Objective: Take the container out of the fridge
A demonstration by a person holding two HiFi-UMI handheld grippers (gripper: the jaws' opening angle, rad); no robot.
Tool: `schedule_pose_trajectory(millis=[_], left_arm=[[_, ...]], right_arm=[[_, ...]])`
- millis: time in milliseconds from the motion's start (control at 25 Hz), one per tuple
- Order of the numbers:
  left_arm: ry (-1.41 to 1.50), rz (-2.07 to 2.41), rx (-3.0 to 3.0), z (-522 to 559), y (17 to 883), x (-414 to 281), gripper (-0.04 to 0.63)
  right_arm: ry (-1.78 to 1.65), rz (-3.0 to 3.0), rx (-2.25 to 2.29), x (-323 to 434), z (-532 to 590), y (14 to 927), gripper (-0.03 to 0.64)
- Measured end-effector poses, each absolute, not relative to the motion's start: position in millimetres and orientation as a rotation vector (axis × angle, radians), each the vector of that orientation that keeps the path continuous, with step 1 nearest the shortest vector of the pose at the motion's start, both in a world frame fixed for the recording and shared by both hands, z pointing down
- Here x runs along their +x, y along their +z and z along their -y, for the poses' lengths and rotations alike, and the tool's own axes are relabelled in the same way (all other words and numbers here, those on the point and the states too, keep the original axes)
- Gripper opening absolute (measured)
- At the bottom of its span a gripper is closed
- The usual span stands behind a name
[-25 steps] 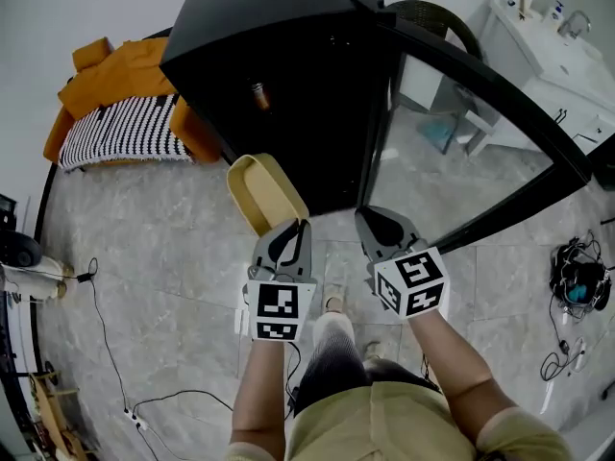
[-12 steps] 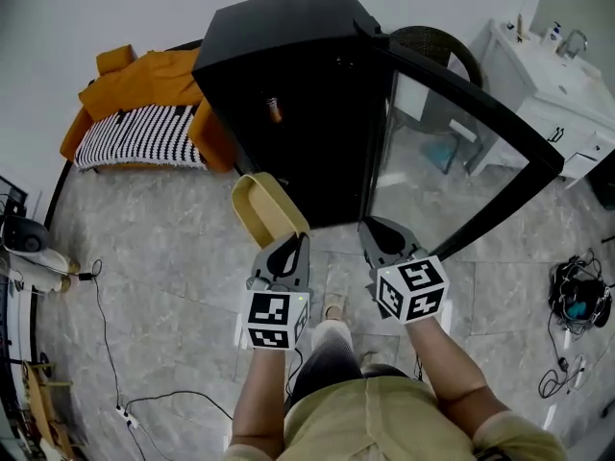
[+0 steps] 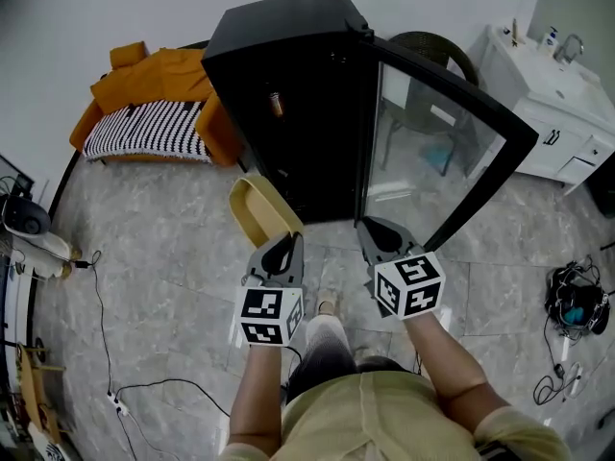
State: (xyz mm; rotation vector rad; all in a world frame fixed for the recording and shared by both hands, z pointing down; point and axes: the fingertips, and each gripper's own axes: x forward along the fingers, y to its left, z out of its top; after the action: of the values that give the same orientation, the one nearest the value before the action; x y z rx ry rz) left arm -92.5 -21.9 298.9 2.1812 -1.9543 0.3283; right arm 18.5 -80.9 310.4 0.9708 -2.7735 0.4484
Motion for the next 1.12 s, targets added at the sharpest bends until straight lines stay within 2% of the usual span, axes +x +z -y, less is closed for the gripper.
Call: schedule_pose_trajectory(millis=[1120], left_arm=[[0.383,1.882,2.202,-55,306,-68,0.035]], right_arm=[[0.425,2.718,0.964,32,6,306,0.028]])
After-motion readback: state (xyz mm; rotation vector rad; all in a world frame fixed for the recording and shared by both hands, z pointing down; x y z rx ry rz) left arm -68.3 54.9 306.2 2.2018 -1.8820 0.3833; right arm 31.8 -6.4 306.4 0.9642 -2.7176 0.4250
